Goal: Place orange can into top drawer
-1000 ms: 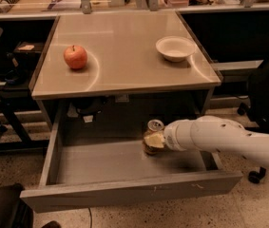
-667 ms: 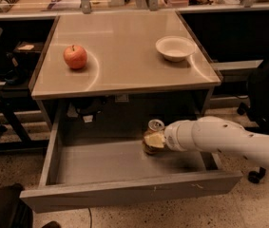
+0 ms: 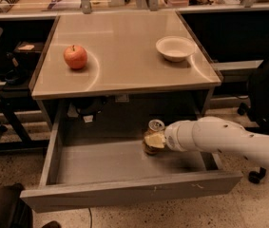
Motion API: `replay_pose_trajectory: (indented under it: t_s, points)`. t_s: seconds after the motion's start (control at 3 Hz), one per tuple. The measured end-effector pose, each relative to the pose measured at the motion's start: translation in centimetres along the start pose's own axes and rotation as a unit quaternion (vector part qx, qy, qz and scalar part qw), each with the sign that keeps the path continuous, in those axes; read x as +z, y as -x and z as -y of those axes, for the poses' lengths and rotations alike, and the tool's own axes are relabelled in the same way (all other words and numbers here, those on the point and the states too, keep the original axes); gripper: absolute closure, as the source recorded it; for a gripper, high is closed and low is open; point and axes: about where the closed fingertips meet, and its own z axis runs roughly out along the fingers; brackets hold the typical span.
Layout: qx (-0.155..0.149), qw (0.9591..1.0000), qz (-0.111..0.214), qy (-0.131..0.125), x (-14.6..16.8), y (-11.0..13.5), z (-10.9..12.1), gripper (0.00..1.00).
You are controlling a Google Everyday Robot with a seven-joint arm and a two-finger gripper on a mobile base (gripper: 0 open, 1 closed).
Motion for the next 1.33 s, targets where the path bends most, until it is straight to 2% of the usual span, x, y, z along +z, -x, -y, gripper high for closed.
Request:
replay_pose_trajectory:
  t_s: [0.67, 1.0, 1.33]
  points:
    - [0.0, 1.0, 0.0, 0.0, 0.0, 0.0, -0.01, 0.11]
    - [0.0, 1.0, 0.0, 0.0, 0.0, 0.01, -0.01, 0.0]
    - [0.0, 1.0, 0.0, 0.0, 0.0, 0.01, -0.01, 0.0]
